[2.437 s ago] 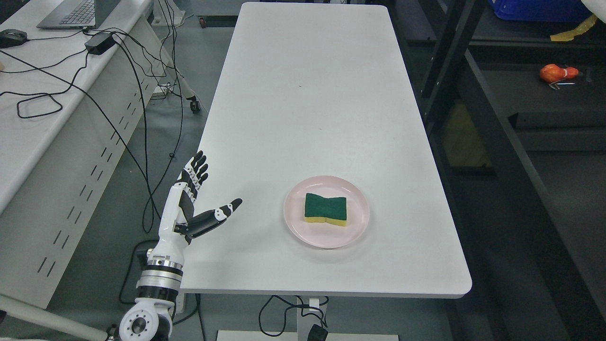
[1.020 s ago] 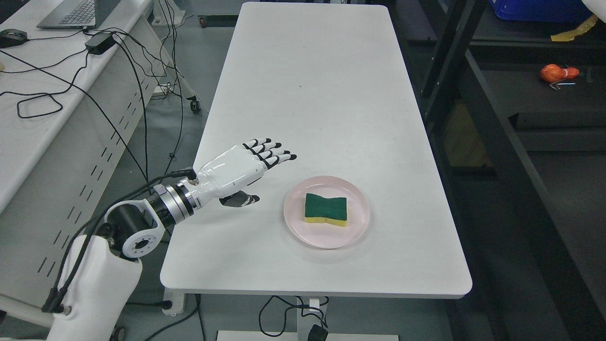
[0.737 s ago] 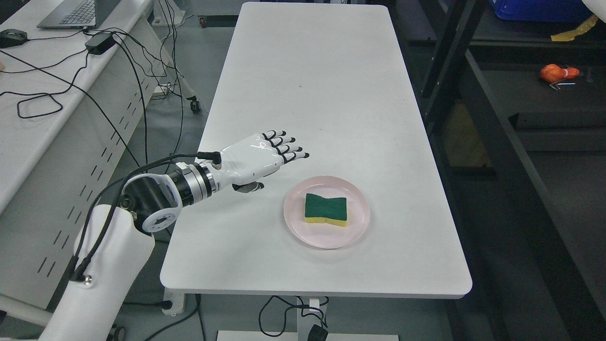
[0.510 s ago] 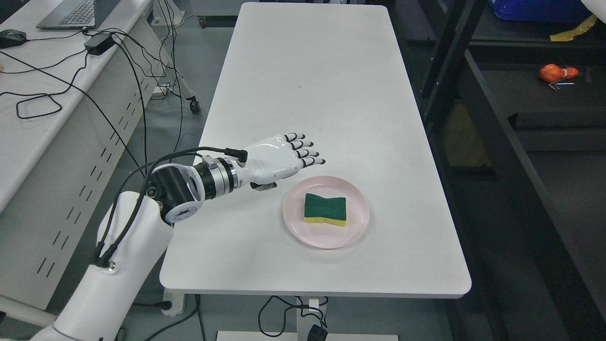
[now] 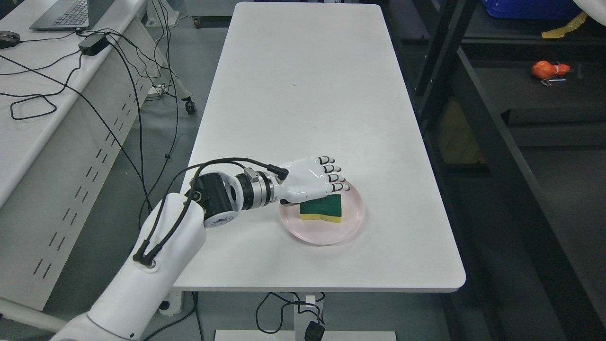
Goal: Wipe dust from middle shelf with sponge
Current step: 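Close the left hand around the sponge on the plate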
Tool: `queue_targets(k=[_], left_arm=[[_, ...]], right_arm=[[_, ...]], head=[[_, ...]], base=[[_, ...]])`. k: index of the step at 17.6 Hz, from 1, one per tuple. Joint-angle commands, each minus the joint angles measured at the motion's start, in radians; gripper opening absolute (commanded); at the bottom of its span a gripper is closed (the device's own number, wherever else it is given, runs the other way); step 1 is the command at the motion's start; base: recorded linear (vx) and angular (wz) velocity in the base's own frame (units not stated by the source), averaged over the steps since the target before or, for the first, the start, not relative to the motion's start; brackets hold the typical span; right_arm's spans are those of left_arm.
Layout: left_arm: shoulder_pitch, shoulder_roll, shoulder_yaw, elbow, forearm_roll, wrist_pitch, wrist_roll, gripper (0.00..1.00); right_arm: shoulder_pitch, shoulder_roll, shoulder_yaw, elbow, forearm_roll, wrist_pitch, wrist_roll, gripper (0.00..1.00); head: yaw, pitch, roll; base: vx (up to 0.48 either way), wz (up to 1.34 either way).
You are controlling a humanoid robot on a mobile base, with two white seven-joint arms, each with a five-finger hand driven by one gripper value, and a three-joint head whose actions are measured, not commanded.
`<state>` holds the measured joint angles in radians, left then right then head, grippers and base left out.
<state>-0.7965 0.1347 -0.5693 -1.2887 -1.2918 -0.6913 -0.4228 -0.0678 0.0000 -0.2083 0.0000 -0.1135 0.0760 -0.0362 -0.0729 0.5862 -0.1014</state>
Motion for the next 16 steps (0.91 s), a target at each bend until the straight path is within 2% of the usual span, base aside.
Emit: queue_targets(k=[1,3,6,10,16], left_arm=[[0.002,-0.056,-0.08,0.051,-0.03,0.001,-0.004,0.9],[0.002,-0.052,-0.067,0.048,-0.029,0.001,-0.062,0.9],[0.0,-0.052,-0.04,0.046,-0.029,0.003,-0.076,0.87],[0.002,-0.059,0.032,0.043,-0.023,0.003,-0.105,0.67],[0.019,-0.06,0.127,0.032,-0.02,-0.001,-0.102,0.51]], right_arm=[[0.0,-0.017,0.0,-0.017,0.0,0.001,-0.001,1.0],[0.0,-0.017,0.0,-0.017,0.0,0.001,-0.001,1.0],[0.0,-0.017,0.001,-0.017,0.0,0.001,-0.001,1.0],[-0.001,-0.017,0.0,-0.017,0.0,0.001,-0.001,1.0],[0.0,-0.017,0.001,-0.017,0.0,0.001,-0.001,1.0]], head=[[0.0,0.0,0.0],[0.0,0.0,0.0],[0.0,0.0,0.0],[0.0,0.0,0.0],[0.0,0.0,0.0]], base=[[0.0,0.0],[0.0,0.0],[0.0,0.0],[0.0,0.0],[0.0,0.0]])
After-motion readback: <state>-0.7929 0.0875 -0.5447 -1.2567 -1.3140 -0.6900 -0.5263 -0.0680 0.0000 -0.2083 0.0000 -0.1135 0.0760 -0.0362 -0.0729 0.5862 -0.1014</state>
